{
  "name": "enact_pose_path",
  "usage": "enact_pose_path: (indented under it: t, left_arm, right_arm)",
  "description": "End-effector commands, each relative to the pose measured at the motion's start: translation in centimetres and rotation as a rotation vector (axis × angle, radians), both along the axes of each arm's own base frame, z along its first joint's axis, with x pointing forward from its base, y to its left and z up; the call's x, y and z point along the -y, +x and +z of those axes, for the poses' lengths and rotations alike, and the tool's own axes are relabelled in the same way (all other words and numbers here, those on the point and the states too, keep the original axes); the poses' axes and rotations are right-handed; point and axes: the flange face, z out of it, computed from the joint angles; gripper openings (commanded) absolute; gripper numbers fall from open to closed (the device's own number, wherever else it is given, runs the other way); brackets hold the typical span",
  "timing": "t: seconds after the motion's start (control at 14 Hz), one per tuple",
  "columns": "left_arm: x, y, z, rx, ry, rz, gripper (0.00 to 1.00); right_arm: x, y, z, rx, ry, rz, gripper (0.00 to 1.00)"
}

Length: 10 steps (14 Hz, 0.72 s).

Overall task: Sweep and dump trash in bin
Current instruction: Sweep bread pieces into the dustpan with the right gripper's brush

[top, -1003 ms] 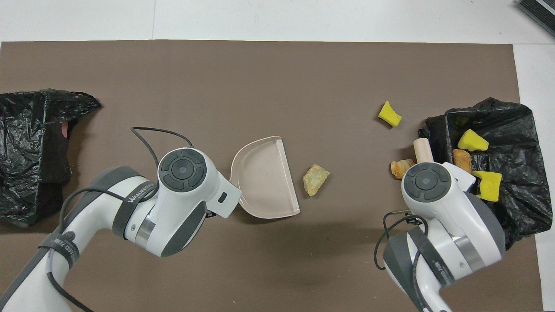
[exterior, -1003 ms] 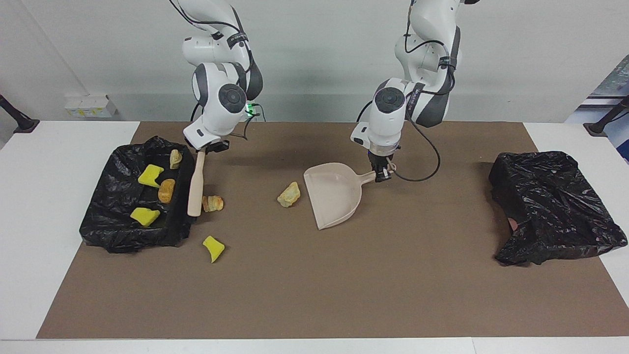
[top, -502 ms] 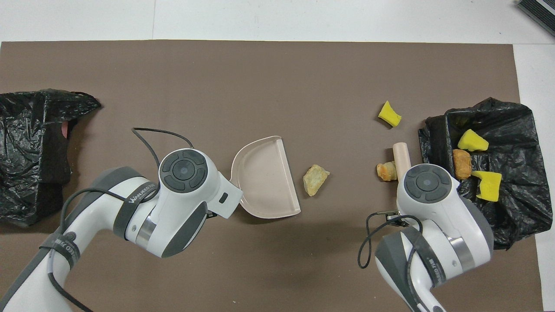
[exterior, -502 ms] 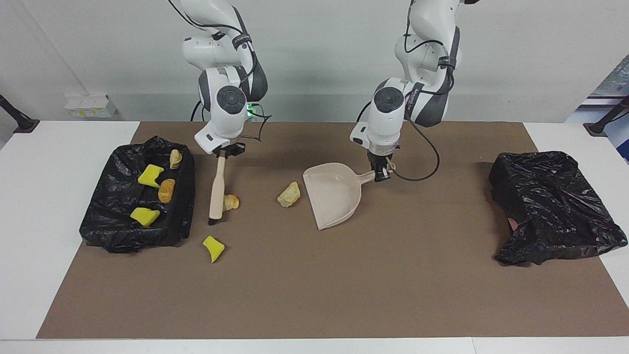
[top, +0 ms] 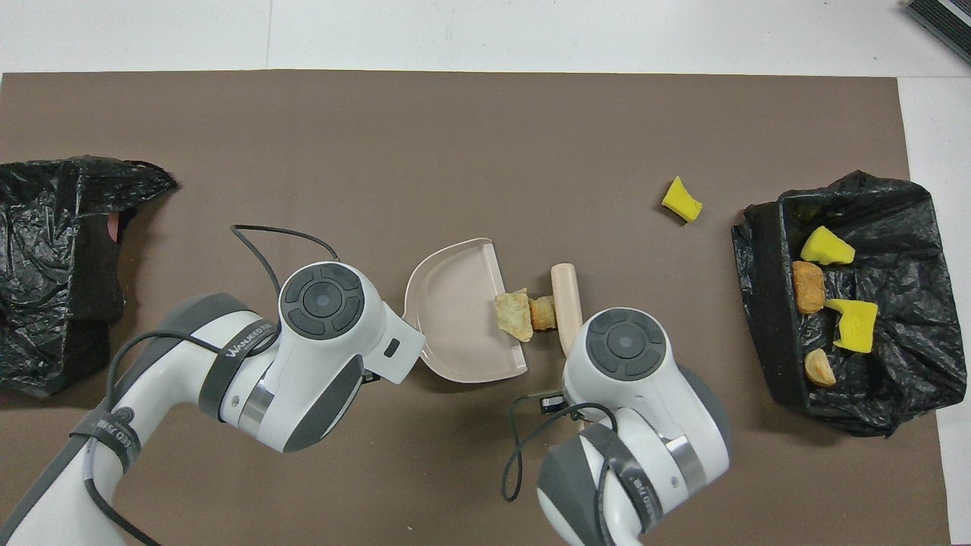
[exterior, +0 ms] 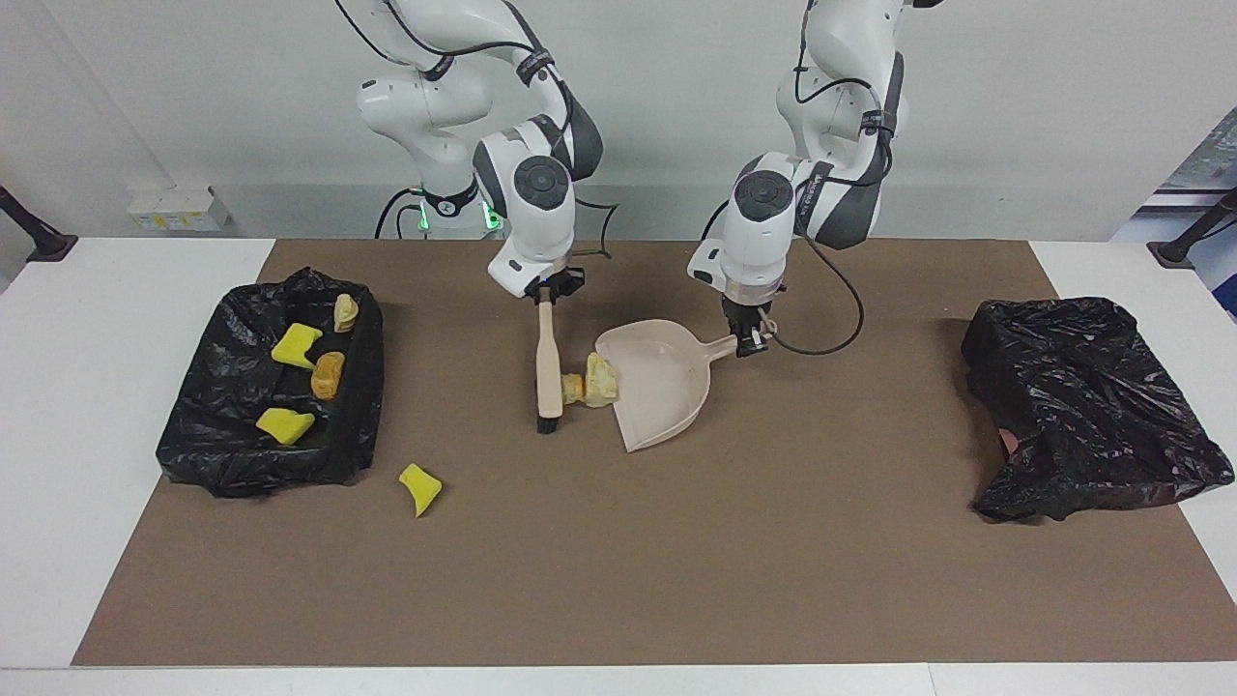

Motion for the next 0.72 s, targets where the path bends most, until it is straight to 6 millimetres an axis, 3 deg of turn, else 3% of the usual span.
enact_pose_path:
  t: [0.0, 0.29, 0.43, 0.65]
  left_arm:
    - [0.2, -1.2, -0.5, 0.026, -0.016, -0.001, 0.0]
    - [1.0, -1.6, -0.5, 0.053, -0.036, -0.017, 0.0]
    - [0.8, -1.5, -0.5, 0.052, -0.035, -0.014, 0.0]
    - [0.4, -1.3, -0.6, 0.05, -0.033, 0.0, 0.0]
  right_arm:
    - [-3.4, -0.5, 1.6, -0.021, 0.042, 0.031, 0.0]
    - [-2.9, 3.5, 6.3, 0.03, 0.074, -0.003, 0.0]
    - [-1.9, 5.8, 6.5, 0.06, 0.059, 0.0, 0.0]
    - [1.9, 9.7, 6.4, 0.113, -0.025, 0.013, 0.0]
